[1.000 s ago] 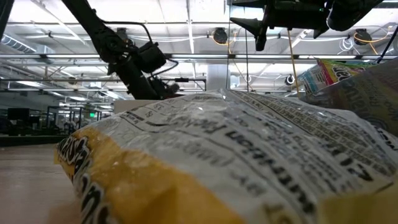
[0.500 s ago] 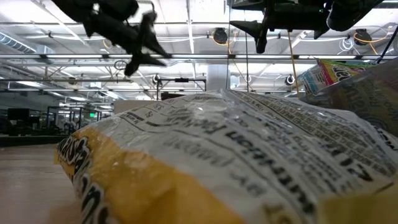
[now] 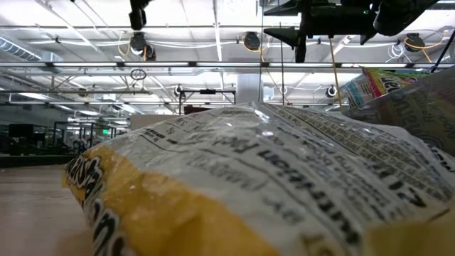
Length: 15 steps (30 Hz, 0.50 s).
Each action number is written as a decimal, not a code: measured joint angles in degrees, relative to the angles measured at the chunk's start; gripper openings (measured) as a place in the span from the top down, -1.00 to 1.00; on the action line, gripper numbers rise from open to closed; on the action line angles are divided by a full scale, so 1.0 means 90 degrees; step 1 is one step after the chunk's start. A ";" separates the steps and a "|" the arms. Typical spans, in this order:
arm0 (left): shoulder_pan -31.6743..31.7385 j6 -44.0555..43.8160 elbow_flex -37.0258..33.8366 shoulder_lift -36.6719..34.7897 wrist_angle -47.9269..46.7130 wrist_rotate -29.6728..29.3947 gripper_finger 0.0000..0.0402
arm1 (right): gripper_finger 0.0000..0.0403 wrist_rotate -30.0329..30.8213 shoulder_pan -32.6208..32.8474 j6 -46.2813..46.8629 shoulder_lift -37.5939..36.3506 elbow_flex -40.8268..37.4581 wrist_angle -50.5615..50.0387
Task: Pick & Place Food Item
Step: Put the white seasoning bottle into the white bin
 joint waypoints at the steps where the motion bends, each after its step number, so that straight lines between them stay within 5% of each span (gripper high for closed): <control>1: -0.0027 0.0034 0.0000 -0.0073 0.0012 0.0001 0.41 | 0.16 -0.0006 0.0000 0.0056 0.0000 0.0000 0.0000; 15: -0.0122 0.0172 0.0000 -0.0335 0.0018 -0.0010 0.41 | 0.16 -0.0009 0.0000 0.0190 0.0000 0.0000 -0.0157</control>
